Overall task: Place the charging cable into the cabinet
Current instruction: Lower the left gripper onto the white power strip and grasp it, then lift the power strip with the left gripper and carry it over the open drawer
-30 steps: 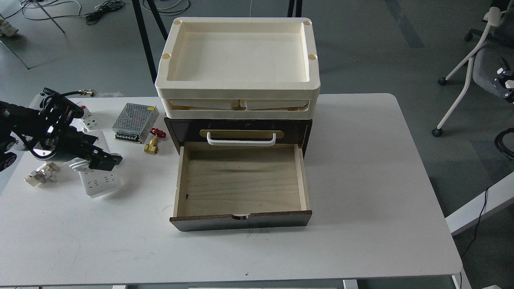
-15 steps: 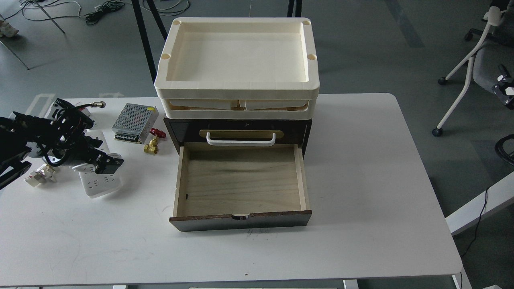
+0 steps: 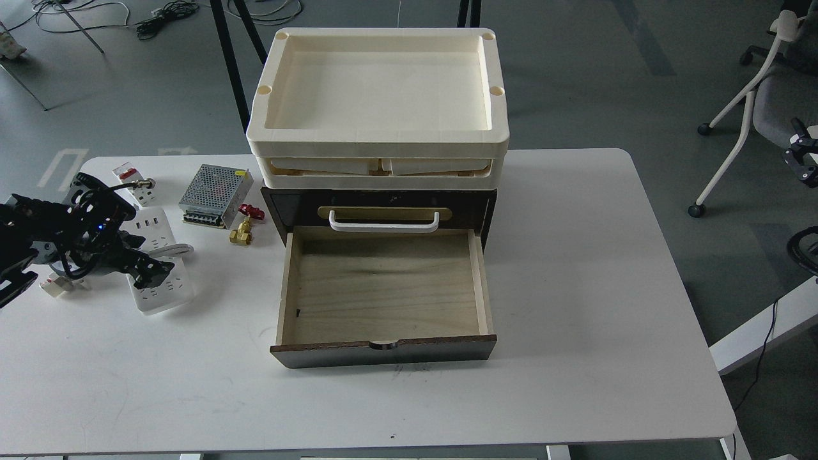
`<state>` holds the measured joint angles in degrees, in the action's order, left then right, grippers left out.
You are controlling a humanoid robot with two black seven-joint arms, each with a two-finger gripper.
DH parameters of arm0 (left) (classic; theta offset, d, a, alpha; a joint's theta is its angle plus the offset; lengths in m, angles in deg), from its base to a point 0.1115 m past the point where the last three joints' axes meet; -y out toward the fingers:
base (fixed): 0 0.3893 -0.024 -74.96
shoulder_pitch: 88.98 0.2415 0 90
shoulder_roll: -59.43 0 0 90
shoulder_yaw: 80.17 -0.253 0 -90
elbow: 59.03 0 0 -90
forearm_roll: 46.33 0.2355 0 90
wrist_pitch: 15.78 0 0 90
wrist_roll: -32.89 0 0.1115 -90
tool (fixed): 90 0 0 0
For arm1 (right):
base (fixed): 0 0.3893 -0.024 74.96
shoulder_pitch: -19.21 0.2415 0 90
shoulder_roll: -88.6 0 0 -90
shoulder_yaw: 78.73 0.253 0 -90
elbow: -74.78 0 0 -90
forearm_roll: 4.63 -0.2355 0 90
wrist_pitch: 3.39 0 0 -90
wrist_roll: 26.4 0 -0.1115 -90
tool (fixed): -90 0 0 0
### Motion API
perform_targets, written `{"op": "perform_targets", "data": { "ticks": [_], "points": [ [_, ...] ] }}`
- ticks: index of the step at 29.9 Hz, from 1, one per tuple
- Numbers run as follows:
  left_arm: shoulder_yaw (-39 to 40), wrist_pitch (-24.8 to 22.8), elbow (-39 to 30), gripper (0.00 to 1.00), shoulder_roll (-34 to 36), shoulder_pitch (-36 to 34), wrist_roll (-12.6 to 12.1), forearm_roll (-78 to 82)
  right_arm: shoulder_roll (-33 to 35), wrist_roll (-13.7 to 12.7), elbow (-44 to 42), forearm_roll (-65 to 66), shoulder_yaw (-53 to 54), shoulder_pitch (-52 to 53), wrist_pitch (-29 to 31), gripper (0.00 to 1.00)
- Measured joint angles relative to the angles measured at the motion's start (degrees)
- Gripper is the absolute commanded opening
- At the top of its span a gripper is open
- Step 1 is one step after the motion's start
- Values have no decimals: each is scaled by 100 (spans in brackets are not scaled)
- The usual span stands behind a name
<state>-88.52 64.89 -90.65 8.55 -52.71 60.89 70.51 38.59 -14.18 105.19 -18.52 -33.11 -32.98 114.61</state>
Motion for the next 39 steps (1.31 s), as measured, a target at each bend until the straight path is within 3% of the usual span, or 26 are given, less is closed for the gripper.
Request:
{"op": "perform_targets", "data": {
  "ticks": [10,14,16,23,32,39],
  "points": [
    [-272,542,475,50,-276,-1,0,-64,-1,7,-1,0,0,-56,0,100],
    [-273,585,480,36,-282,-1,0,-65,-1,9,-1,0,5,-80,0,100],
    [-272,589,479,18,-282,-1,0,-68,-1,9,-5,0,8,-97,0,100],
    [-262,641,438,3,-275,-37,0,-68,-1,15,-3,-6,9,-187,0,100],
    [-246,917,393,1,-146,-256,0,-79,-1,25,1,-7,9,-283,0,100],
    [-258,1000,-245,1,680,-706,0,-57,5,27,-3,-7,18,-395,0,100]
  ]
}}
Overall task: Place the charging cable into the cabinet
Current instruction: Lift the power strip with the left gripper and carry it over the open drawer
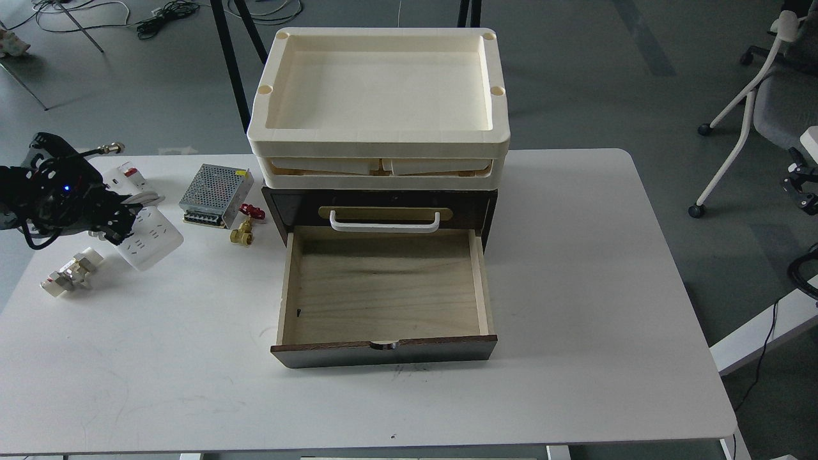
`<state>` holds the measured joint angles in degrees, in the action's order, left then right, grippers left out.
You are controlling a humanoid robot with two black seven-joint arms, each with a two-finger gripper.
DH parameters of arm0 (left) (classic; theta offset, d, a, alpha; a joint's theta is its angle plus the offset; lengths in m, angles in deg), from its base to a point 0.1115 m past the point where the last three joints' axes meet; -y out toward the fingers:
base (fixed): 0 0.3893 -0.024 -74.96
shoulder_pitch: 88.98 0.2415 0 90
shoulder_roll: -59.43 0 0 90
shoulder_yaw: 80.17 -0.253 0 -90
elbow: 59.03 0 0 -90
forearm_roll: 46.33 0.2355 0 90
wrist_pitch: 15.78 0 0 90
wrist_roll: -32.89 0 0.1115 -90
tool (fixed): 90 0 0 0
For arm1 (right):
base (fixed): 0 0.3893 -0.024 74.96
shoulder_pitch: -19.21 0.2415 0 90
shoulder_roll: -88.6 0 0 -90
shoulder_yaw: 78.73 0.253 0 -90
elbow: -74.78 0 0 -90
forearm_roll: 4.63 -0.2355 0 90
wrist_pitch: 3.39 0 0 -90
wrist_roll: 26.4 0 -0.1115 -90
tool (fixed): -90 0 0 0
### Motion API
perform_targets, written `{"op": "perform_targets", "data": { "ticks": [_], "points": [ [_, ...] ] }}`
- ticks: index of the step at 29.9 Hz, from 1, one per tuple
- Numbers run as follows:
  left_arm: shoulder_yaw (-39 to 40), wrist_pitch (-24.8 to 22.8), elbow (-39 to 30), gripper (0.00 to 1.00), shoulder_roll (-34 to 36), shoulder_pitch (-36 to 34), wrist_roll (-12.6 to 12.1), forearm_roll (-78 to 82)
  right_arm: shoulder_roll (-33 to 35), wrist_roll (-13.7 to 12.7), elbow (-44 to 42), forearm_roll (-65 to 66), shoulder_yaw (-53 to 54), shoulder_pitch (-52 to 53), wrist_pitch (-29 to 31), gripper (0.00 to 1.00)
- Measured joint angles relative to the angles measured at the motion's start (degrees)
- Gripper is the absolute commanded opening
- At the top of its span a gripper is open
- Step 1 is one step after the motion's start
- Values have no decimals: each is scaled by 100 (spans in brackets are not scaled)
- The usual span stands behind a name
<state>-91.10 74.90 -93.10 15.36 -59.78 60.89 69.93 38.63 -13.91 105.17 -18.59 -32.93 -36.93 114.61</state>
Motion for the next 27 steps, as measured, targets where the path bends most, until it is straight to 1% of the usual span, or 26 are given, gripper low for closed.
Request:
{"op": "perform_targets", "data": {
  "ticks": [2,5,7,10,14,16,18,20,24,27],
  "points": [
    [22,-73,-584,1,503,-150,0,-1,2,0,0,-1,33,-5,0,100],
    [91,-360,-1750,1,1568,-350,-1,-10,7,0,0,-2,130,-8,0,100],
    [207,-595,-2680,1,2384,-497,-1,-48,7,0,1,-2,156,-10,0,100],
    [369,-905,-3897,0,3359,-564,-1,-252,4,0,4,-2,165,-11,0,100],
    [408,-1219,-5531,1,4466,-525,0,-905,-44,0,3,-2,164,-40,0,100],
    [408,-1471,-6171,1,4763,-511,-2,-1466,-58,0,3,-2,160,-65,0,100],
    [402,-1703,-6567,1,4849,-501,2,-1962,-63,0,3,-2,158,-77,0,100],
    [389,-1832,-6689,1,4753,-472,-1,-2375,-64,0,1,-2,158,-82,0,100],
    [378,-2010,-6727,1,4145,-334,-2,-3559,-62,0,-1,-2,158,-98,0,100],
    [379,-2187,-6725,1,3490,-290,-2,-4417,-47,0,-5,-1,158,-121,0,100]
  ]
}}
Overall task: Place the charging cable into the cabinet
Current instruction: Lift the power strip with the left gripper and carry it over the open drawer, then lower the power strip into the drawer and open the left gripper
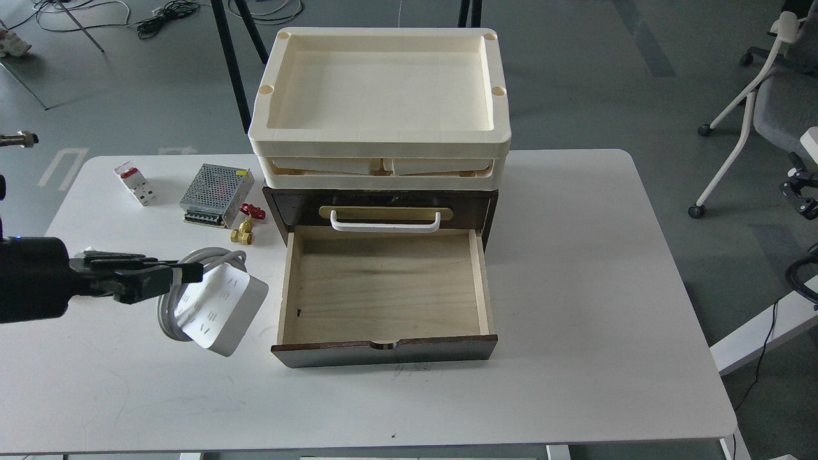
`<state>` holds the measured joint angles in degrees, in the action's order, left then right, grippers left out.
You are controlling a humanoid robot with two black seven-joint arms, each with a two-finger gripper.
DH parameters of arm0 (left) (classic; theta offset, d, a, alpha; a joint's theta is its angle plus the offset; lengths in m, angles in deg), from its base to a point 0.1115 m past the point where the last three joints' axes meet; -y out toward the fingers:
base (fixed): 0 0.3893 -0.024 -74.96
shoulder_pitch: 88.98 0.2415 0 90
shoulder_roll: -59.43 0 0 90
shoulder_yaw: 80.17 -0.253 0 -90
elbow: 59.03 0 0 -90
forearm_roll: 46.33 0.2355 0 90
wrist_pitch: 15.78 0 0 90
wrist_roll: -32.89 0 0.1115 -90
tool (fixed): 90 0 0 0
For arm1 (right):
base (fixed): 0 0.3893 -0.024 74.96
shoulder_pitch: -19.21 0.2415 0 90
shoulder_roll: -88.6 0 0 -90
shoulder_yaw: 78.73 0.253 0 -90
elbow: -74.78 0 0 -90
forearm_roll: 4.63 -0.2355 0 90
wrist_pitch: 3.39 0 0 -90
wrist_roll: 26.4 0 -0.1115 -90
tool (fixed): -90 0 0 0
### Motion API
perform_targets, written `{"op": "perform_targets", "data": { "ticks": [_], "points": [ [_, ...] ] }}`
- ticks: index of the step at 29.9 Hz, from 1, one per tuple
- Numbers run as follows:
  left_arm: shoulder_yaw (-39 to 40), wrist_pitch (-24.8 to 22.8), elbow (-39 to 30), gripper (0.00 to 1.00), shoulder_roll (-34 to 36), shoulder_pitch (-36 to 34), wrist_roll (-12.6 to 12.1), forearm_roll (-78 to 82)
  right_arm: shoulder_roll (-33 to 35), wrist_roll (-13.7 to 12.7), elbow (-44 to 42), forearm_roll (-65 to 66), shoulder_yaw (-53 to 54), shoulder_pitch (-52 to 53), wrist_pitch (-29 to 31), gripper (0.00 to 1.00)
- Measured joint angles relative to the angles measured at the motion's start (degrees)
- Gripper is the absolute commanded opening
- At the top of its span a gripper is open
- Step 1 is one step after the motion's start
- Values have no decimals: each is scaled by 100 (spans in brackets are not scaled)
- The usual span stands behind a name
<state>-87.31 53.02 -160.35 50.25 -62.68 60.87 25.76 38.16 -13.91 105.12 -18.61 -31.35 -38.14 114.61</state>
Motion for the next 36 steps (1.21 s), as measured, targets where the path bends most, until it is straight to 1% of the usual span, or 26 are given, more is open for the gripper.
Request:
{"op": "perform_targets", "data": {
  "ticks": [4,7,11,15,18,25,32,36],
  "points": [
    [18,-12,18,1,-1017,60,0,-1007,8,0,-2,0,5,-65,0,100],
    [32,131,171,1,-1748,134,1,-1462,16,0,-5,0,11,-113,0,100],
    [55,365,740,1,-2723,391,2,-1670,15,0,-72,1,11,-149,0,100],
    [64,482,1473,1,-3319,629,2,-1696,9,0,-170,1,15,-162,0,100],
    [64,468,1898,1,-3540,723,2,-1727,6,0,-187,1,16,-164,0,100],
    [278,301,2445,1,-3721,800,3,-1951,-26,-1,-188,1,10,-186,0,100],
    [287,262,3430,1,-4186,1166,3,-1920,-27,-1,-191,1,25,-244,0,100],
    [290,245,3582,4,-4248,1246,3,-1919,-27,0,-199,1,27,-302,0,100]
  ]
}}
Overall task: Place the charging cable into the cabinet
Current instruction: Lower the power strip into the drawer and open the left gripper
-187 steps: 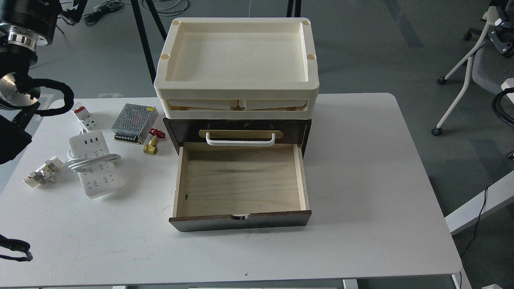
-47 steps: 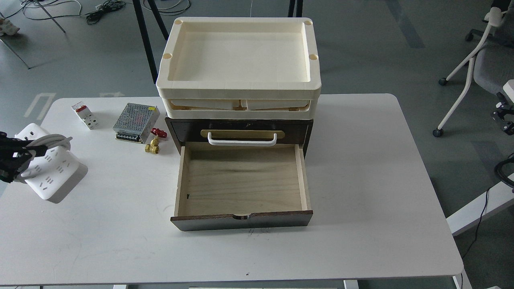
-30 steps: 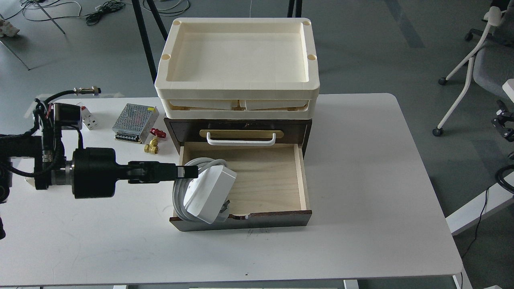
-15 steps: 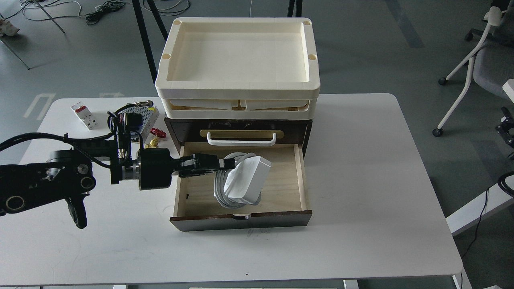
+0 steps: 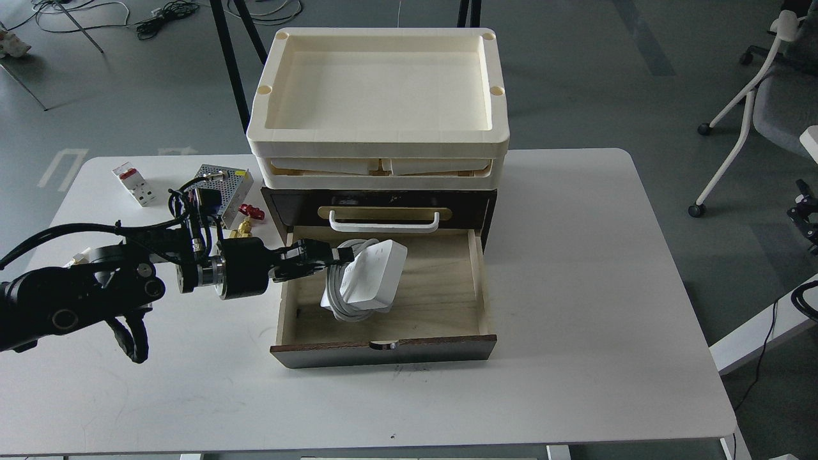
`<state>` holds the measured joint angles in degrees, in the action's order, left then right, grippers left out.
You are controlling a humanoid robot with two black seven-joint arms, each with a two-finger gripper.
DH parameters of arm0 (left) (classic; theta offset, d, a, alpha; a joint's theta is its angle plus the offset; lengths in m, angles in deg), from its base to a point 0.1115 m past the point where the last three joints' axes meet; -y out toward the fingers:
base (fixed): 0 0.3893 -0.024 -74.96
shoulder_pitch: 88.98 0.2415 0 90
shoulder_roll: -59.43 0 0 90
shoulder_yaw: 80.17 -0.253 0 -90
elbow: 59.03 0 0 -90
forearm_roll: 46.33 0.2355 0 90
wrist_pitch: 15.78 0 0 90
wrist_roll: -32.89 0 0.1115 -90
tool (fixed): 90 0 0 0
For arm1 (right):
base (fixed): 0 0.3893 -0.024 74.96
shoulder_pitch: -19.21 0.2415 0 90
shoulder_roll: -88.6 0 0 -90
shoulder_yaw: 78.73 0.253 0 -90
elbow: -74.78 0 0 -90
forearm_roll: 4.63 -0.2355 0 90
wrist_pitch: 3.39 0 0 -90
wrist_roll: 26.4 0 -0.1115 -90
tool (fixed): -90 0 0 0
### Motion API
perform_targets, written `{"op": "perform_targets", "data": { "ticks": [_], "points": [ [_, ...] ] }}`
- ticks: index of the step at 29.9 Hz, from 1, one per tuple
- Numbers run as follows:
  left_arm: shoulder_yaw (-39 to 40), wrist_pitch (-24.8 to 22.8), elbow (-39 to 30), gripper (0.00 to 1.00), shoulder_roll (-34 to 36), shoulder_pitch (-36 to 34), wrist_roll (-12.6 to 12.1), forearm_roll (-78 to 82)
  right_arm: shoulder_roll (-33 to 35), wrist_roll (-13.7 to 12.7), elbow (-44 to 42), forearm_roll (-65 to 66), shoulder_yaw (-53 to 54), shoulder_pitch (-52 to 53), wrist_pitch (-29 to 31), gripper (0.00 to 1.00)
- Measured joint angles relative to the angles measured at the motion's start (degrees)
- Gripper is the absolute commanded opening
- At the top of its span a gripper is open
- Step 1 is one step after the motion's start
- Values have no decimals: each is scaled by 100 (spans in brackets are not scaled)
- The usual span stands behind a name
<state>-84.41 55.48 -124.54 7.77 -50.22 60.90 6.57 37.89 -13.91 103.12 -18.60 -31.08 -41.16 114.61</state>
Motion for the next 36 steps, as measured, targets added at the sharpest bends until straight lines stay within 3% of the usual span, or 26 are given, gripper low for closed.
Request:
{"op": "perform_targets", "data": {
  "ticks": [2,6,14,27,33,36],
  "points": [
    [3,0,66,8,-10,11,0,0,0,22,0,0,5,-9,0,100],
    [9,-1,176,36,-18,27,1,-28,0,98,4,0,5,-31,0,100],
    [20,-6,164,67,-50,96,0,-66,0,125,5,0,5,-123,0,100],
    [421,-5,167,76,-70,372,0,-121,0,284,5,0,7,-300,0,100],
    [1298,-465,258,87,866,1081,0,-1117,79,289,20,-31,91,-318,0,100],
    [1812,-825,759,90,1193,1773,-2,-2105,160,286,36,-57,346,-324,0,100]
  ]
}}
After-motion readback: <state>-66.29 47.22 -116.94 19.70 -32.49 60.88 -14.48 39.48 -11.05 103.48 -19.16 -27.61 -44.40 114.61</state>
